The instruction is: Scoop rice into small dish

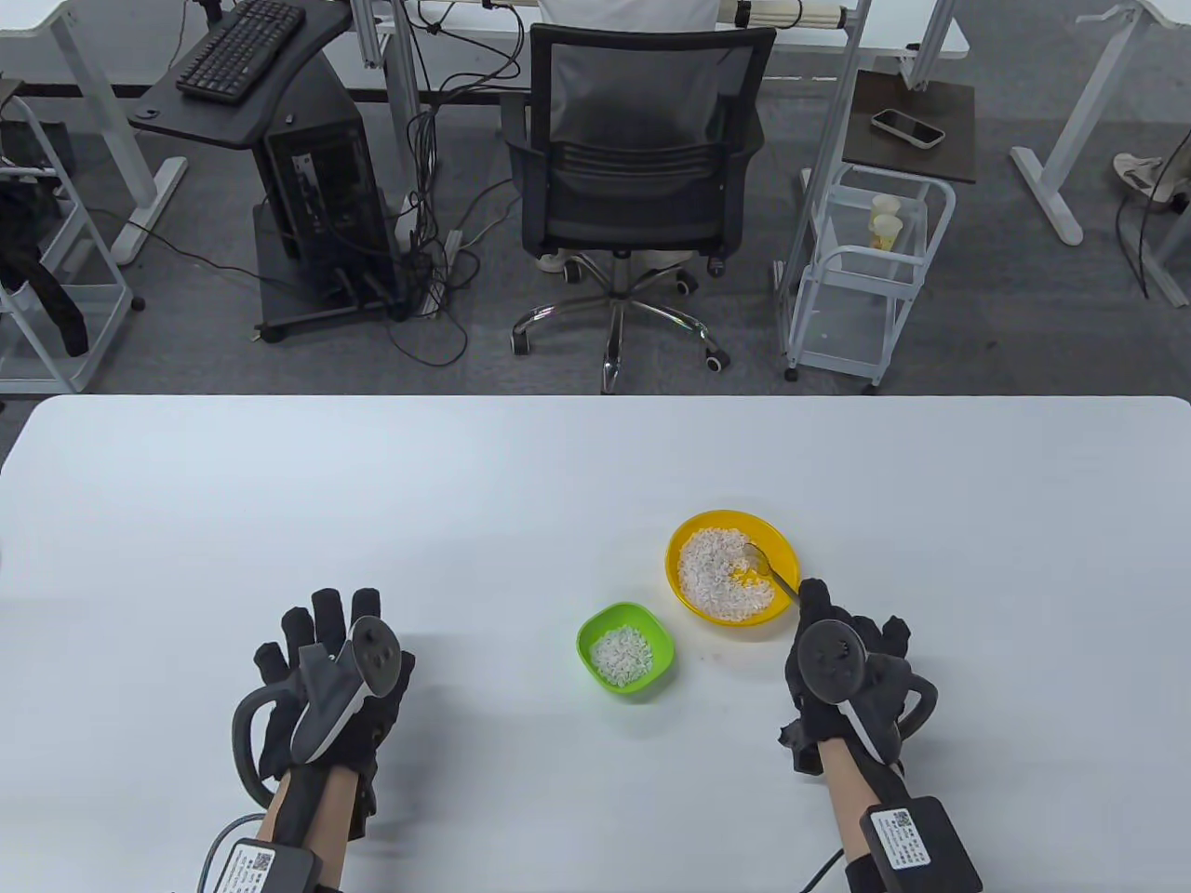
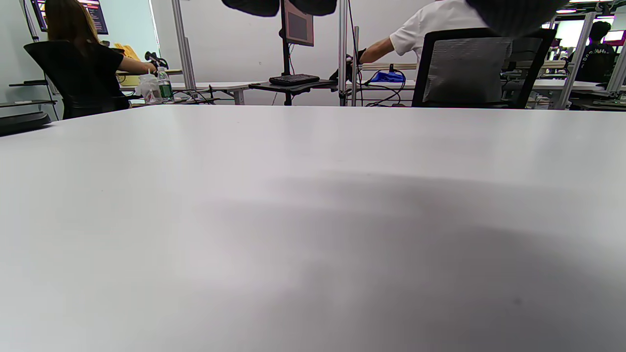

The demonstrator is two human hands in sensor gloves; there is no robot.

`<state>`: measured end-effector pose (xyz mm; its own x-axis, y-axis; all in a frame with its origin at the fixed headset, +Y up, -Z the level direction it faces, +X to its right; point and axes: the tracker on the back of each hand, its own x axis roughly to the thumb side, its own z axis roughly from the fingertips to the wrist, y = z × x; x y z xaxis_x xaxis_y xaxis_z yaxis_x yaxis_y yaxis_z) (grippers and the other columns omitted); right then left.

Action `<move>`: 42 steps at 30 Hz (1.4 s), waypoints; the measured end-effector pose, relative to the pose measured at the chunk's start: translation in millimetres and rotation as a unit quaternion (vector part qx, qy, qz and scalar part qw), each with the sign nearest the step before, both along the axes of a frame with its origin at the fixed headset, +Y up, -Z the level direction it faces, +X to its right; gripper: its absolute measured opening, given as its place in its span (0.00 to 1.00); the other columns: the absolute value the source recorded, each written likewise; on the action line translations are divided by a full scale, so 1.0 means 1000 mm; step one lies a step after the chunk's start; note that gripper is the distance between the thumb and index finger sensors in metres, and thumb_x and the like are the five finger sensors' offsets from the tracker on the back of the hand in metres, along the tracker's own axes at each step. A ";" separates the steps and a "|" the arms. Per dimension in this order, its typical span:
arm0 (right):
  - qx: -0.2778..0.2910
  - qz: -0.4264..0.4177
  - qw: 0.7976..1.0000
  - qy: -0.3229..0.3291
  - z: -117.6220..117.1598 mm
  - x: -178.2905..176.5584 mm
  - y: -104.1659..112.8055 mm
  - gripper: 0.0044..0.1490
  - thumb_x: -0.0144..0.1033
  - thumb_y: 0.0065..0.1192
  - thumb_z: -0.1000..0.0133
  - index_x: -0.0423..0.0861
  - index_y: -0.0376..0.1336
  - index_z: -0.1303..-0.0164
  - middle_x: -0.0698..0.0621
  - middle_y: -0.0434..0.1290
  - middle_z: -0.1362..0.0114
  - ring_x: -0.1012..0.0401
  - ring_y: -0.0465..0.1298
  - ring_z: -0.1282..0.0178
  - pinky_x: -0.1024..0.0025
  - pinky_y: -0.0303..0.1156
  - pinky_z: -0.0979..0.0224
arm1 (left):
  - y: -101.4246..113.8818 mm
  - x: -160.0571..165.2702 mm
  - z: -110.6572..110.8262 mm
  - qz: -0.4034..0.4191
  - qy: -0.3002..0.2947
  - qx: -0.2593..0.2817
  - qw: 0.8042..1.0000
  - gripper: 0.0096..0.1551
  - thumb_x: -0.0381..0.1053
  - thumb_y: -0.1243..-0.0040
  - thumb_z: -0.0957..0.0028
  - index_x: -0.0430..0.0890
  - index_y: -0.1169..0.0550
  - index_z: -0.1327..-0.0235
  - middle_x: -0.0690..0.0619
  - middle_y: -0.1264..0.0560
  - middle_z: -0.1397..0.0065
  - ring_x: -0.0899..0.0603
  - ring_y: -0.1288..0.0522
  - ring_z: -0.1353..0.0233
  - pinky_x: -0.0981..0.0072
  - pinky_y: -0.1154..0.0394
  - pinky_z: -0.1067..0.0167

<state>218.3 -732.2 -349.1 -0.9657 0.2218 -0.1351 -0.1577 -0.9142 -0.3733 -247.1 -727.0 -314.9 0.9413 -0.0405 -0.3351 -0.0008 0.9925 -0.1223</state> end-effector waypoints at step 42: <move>-0.087 -0.527 0.845 0.022 0.011 0.037 -0.008 0.26 0.24 0.54 0.40 0.37 0.66 0.31 0.39 0.82 0.46 0.40 0.78 0.50 0.27 0.58 0.32 | 0.000 -0.001 0.000 0.012 -0.002 -0.002 1.000 0.45 0.73 0.52 0.49 0.67 0.53 0.20 0.57 0.53 0.08 0.40 0.51 0.10 0.36 0.51 0.18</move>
